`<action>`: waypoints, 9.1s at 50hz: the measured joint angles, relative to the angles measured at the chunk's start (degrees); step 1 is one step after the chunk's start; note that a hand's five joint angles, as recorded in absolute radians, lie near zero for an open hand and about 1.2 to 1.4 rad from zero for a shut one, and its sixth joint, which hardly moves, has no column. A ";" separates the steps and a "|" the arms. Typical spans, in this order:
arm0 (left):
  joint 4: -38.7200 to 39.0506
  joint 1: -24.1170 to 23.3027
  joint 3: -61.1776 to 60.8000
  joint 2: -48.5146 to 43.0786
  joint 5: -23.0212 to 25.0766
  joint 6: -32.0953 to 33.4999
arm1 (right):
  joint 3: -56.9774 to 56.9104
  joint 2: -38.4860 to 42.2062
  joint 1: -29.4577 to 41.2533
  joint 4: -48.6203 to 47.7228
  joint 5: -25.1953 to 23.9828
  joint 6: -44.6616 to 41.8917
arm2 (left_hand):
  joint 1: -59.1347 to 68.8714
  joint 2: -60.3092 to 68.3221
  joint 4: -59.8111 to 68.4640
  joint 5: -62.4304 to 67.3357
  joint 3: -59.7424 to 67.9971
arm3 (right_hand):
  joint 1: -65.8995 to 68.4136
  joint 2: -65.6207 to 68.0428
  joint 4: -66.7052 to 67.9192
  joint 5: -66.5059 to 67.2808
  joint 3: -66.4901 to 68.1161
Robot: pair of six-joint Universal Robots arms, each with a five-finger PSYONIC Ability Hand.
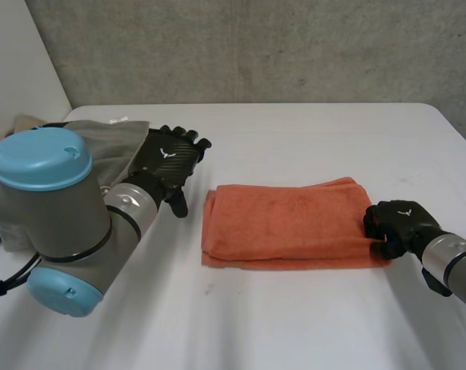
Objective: Fold the laundry.
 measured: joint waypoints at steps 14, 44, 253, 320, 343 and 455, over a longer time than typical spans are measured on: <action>-0.09 0.37 -1.63 2.16 0.06 0.05 | -4.13 -9.35 6.83 -4.02 12.18 -11.02 | 0.00 0.00 0.00 0.00 0.00 | 0.00 0.00 0.67 1.58 0.50; 3.11 -1.40 5.63 0.73 -0.12 -7.07 | -14.98 -5.42 28.98 -0.93 8.88 0.28 | 0.00 0.00 0.00 0.00 0.00 | -49.64 -55.06 -56.06 -52.57 -55.57; -20.39 -4.64 24.62 -5.43 36.70 -11.84 | -91.64 51.31 -8.33 13.73 21.22 18.27 | 0.00 0.00 0.00 -0.13 0.00 | -13.25 -4.51 0.85 -3.63 -2.01; -4.15 30.24 29.24 -26.06 8.95 11.98 | -7.61 -4.43 14.30 2.24 8.43 -18.83 | 34.30 31.81 32.33 26.86 31.34 | -49.82 -55.17 -56.06 -52.62 -55.63; 0.07 11.21 22.38 6.36 17.88 -26.83 | -4.91 -11.13 10.73 0.35 9.28 -17.75 | 53.00 56.33 56.88 40.93 55.57 | -49.81 -55.16 -56.06 -52.62 -55.63; 1.85 16.54 1.73 3.32 8.18 5.28 | -1.25 -20.80 19.09 9.45 14.75 -17.06 | 4.65 3.03 2.82 0.95 2.66 | -49.81 -55.16 -56.06 -52.62 -55.63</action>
